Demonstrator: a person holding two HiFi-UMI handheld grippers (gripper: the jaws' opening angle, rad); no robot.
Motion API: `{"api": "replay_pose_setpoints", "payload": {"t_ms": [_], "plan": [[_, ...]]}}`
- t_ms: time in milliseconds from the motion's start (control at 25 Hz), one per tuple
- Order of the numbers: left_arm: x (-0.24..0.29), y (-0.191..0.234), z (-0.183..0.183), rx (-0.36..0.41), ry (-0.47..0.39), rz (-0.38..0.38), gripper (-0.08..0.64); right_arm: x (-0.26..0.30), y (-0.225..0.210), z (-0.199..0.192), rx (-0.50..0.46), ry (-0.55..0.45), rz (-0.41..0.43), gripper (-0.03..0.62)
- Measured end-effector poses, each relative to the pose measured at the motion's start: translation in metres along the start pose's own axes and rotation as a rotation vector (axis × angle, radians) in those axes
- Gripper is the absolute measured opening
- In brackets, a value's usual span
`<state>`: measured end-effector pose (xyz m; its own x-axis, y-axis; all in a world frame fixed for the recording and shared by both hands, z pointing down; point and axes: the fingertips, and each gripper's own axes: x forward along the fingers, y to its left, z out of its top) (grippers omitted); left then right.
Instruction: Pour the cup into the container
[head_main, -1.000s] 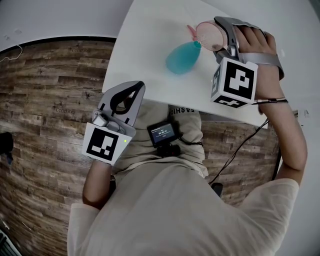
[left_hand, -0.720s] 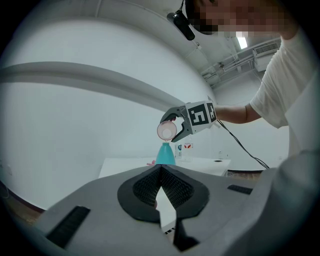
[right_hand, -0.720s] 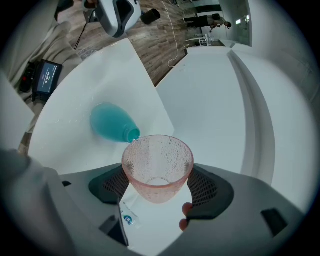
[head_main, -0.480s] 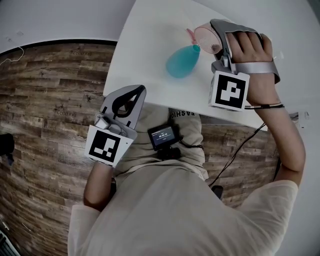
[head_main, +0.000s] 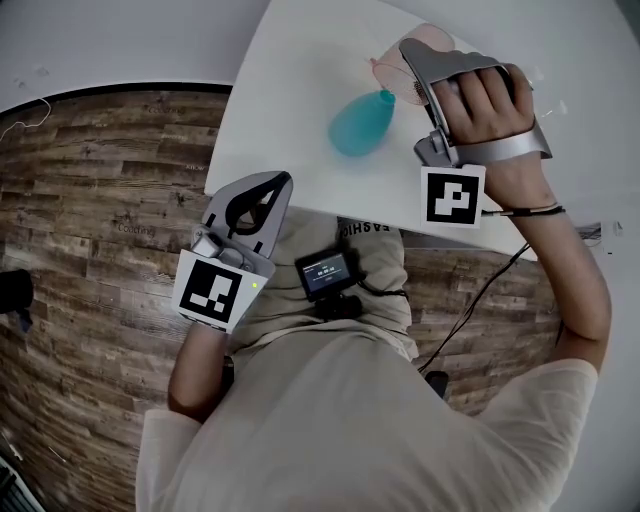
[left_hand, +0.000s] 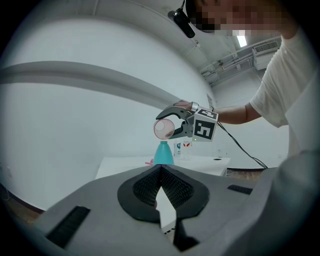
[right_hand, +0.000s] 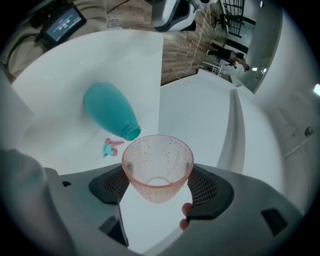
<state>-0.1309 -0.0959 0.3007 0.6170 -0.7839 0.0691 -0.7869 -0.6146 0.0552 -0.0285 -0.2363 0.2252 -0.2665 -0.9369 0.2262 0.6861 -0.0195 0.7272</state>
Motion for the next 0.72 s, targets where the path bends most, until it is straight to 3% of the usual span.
{"api": "replay_pose_setpoints", "payload": {"t_ms": [160,320,400,720], "plan": [[0.004,-0.002,0.002,0.019,0.001,0.000,0.011,0.001,0.000,0.001,0.030,-0.049,-0.058,0.370],[0.008,-0.006,0.004,0.034,0.001,0.005,0.011,0.001,0.001,-0.008,0.224,-0.079,-0.040,0.370],[0.011,-0.006,0.007,0.040,-0.003,0.010,0.011,0.002,0.004,-0.016,0.388,-0.100,0.003,0.370],[0.015,-0.001,0.023,0.083,-0.031,0.060,0.011,-0.014,0.017,-0.048,1.196,-0.306,0.170,0.371]]}}
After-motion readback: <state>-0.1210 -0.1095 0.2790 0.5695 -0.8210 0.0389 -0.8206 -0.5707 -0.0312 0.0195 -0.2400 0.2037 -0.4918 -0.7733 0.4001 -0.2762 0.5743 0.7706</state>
